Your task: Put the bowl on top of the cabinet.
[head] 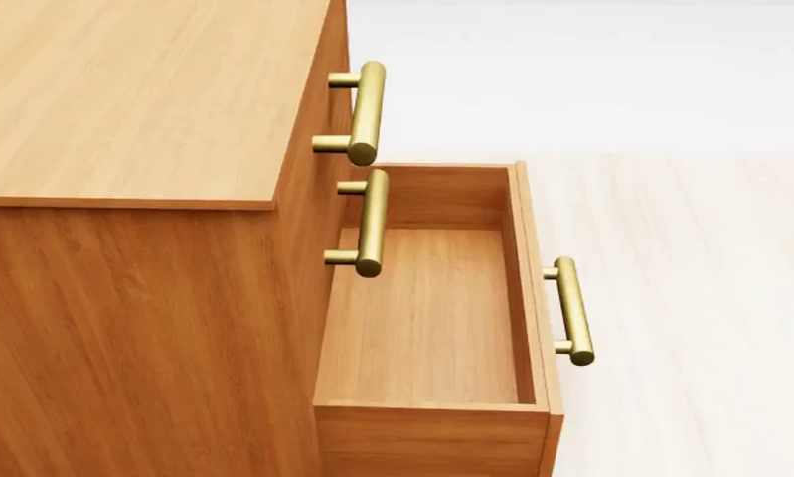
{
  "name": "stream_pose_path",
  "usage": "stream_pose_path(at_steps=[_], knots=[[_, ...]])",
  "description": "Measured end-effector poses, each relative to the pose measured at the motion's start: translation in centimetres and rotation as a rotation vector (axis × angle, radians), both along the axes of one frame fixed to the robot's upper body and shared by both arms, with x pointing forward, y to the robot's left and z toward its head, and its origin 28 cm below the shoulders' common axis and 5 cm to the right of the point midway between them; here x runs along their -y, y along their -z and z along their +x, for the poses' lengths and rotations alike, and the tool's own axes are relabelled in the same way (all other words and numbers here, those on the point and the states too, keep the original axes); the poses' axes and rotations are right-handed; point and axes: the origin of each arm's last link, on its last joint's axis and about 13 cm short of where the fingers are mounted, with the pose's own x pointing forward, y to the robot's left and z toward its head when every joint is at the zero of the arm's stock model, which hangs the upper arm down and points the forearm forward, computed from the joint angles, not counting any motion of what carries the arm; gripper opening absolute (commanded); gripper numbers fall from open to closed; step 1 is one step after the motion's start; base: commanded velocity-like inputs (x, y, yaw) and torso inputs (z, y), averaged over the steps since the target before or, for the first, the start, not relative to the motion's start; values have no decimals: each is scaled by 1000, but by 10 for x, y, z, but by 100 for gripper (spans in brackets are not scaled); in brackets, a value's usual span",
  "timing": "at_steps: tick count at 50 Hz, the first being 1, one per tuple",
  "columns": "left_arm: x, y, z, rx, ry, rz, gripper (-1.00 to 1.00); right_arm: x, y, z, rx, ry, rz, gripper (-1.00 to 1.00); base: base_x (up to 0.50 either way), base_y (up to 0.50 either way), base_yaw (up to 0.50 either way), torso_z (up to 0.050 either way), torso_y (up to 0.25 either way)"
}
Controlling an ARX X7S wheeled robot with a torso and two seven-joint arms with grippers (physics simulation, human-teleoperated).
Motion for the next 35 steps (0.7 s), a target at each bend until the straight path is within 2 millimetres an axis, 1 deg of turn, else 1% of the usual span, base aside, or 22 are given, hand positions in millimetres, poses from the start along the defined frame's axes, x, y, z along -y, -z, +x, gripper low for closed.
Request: stream_pose_path(at_steps=[2, 9, 15, 25, 35], knots=[[0, 0, 0, 0, 0, 0, 100, 0, 1, 0, -6, -1, -3, 100, 471, -16, 0, 0, 0], [0, 0, 0, -1, -1, 0, 100, -1, 2, 2, -29, -3, -15, 100, 0, 0, 0, 0, 0], [0, 0, 0, -2, -1, 0, 100, 1, -4, 5, -57, -16, -42, 100, 0, 0, 0, 0, 0], [0, 1, 0, -3, 0, 0, 100, 18, -15, 7, -198, -54, -115, 100, 0, 0, 0, 0, 0], [0, 1, 0, -3, 0, 0, 100, 36, -28, 9, -392, -192, -165, 100, 0, 0, 0, 0, 0]])
